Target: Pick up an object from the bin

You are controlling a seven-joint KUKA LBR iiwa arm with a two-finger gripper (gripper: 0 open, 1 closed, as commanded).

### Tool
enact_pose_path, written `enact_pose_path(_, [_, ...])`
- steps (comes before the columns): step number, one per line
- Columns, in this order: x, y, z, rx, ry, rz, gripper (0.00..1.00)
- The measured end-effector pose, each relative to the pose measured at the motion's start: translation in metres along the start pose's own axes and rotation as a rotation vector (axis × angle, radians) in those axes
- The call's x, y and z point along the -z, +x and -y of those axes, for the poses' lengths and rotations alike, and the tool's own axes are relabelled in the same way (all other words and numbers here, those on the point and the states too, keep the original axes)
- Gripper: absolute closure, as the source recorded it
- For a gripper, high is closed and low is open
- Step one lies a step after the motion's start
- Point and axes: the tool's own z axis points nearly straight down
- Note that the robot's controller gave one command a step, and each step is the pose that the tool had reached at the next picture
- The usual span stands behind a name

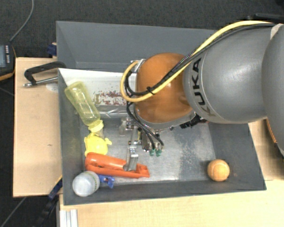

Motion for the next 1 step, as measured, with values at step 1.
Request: enact_pose_path(1, [0.0047,-0.0017,0.0008,-0.002,-0.002,0.008,0.0])
